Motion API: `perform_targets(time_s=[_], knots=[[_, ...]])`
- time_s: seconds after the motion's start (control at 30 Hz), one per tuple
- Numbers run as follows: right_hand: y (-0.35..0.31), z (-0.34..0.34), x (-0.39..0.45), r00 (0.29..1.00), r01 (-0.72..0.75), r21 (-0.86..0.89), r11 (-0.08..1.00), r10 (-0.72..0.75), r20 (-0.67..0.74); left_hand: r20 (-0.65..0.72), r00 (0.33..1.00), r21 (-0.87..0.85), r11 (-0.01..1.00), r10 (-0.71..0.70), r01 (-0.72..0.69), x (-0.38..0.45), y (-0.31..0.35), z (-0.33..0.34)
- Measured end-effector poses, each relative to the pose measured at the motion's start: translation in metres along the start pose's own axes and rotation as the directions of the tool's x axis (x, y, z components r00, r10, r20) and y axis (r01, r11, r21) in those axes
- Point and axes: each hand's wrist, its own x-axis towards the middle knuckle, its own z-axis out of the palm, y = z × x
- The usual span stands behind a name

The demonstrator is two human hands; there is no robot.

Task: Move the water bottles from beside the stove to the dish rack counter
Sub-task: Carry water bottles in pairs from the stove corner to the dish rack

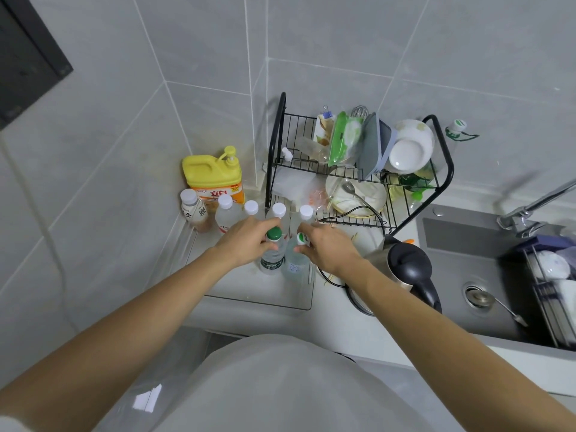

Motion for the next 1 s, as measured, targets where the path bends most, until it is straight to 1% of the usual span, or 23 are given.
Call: perform_targets(time_s=[0.1,0.17,0.23,0.3,0.37,0.4,0.5,0.57,0.67,0.77,0.87,1.0], knots=[[0.0,0.0,-0.004,1.0,-0.023,0.006,1.0,0.023,0.016,0.014,0.999,0.009,0.999,-0.049,0.049,-0.006,0.007,-0.006],[0.0,-0.004,-0.01,0.999,-0.046,0.03,0.998,0.045,0.016,-0.001,0.995,0.027,0.995,-0.096,0.096,-0.013,0.013,-0.013],[0.001,-0.011,-0.017,0.997,-0.067,0.07,0.995,0.068,-0.023,-0.092,0.986,0.033,0.989,-0.142,0.145,-0.02,0.018,-0.024],[0.002,-0.019,-0.027,0.988,-0.091,0.135,0.987,0.106,-0.111,-0.25,0.954,0.004,0.985,-0.164,0.171,-0.027,0.023,-0.038],[0.003,-0.03,-0.041,0.965,-0.101,0.167,0.981,0.137,-0.222,-0.384,0.915,0.014,0.99,-0.126,0.142,-0.031,0.035,-0.05],[0.003,-0.036,-0.049,0.952,-0.099,0.15,0.984,0.137,-0.275,-0.426,0.901,0.048,0.992,-0.086,0.118,-0.03,0.044,-0.054],[0.007,-0.054,-0.074,0.909,-0.124,0.079,0.989,0.145,-0.39,-0.464,0.886,0.119,0.993,0.03,0.028,-0.016,0.082,-0.062],[0.013,-0.066,-0.094,0.876,-0.176,0.098,0.98,0.201,-0.438,-0.446,0.89,0.113,0.992,0.093,-0.046,-0.003,0.11,-0.062],[0.024,-0.083,-0.129,0.8,-0.28,0.164,0.946,0.324,-0.505,-0.353,0.915,0.121,0.979,0.194,-0.161,0.017,0.151,-0.057],[0.039,-0.09,-0.174,0.7,-0.41,0.222,0.885,0.461,-0.546,-0.285,0.894,0.116,0.939,0.345,-0.325,0.033,0.193,-0.044],[0.052,-0.085,-0.228,0.574,-0.532,0.3,0.792,0.598,-0.56,-0.218,0.832,0.141,0.86,0.511,-0.491,0.044,0.246,-0.028],[0.068,-0.068,-0.311,0.386,-0.668,0.399,0.628,0.751,-0.536,-0.099,0.722,0.141,0.728,0.685,-0.671,0.039,0.335,0.006]])
